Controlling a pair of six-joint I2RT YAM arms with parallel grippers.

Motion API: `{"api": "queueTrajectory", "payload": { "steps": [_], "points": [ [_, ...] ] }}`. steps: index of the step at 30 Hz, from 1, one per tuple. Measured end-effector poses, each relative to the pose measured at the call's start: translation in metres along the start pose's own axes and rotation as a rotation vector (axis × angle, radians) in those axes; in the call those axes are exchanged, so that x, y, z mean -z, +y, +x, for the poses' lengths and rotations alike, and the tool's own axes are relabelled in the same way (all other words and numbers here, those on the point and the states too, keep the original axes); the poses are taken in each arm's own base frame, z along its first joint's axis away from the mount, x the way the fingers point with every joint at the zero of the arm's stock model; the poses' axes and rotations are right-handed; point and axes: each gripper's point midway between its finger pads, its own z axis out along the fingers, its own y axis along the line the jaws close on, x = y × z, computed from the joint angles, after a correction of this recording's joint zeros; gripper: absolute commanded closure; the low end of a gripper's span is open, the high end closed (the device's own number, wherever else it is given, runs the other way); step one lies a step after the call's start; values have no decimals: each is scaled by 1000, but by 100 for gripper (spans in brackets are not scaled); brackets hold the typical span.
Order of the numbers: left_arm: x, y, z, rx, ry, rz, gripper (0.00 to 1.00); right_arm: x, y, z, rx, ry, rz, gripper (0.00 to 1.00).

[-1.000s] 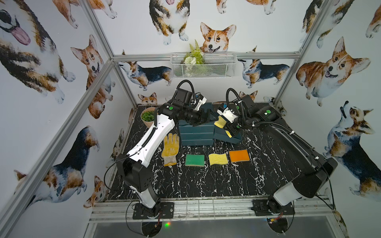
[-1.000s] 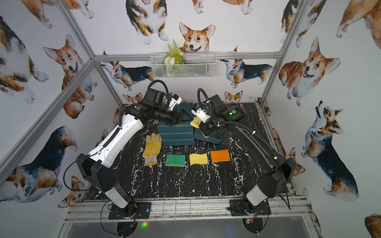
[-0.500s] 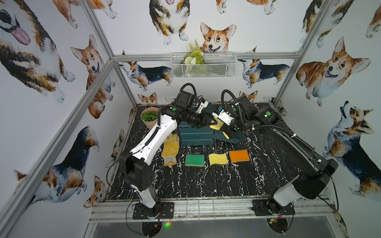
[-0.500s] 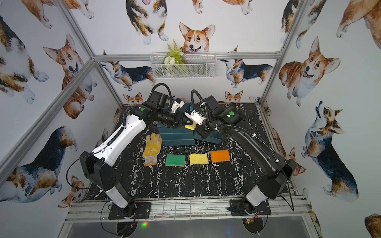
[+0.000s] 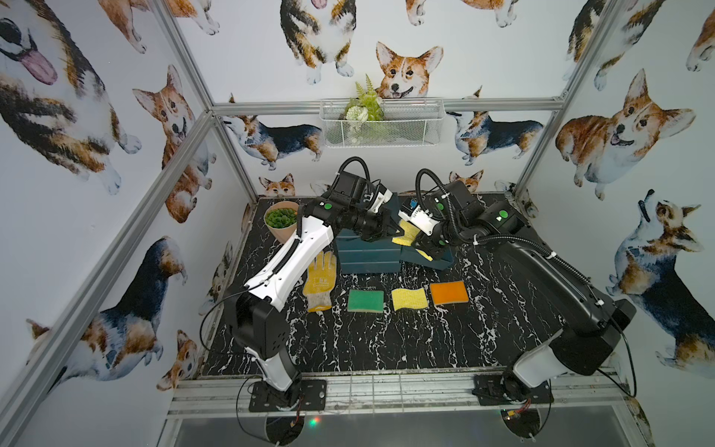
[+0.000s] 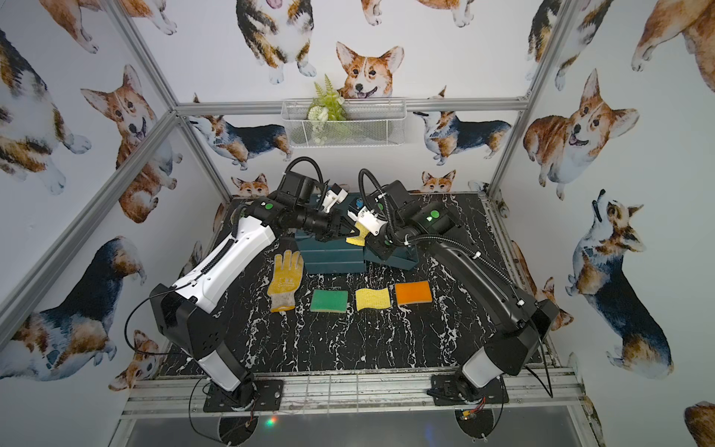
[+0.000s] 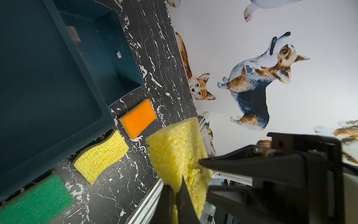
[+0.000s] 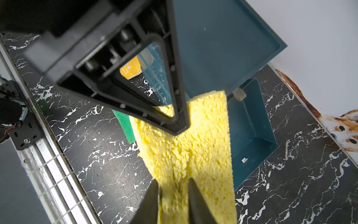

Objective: Take the sponge out of the drawer
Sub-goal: Pick up the sponge from the drawer, then place the sponge at the center of the board.

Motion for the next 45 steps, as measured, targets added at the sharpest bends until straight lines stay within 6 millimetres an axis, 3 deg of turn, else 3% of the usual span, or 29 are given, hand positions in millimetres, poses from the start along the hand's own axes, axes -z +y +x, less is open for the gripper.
{"api": "queueTrajectory", "payload": {
  "steps": [4,5,10,14,20,27,35,45],
  "points": [
    [4,0,0,-4,-20,-13,100,11,-3,-8,-17,-51,25,38],
    [5,0,0,-4,-26,-17,100,15,-3,-10,-16,-67,30,32],
    [12,2,1,-8,-63,-41,100,51,-9,-31,-54,-223,82,18],
    [19,-2,6,-26,-117,-45,100,78,-38,-40,-173,-336,193,10],
    [15,-7,27,-42,-196,-73,100,107,-110,-20,-543,-456,366,5],
    [-3,-8,56,-35,-252,-123,100,102,-120,-2,-721,-470,367,5],
    [-56,-1,103,7,-263,-188,100,102,-110,20,-785,-465,352,5],
    [-147,14,165,102,-224,-250,100,110,-89,57,-831,-472,331,5]
  ]
}}
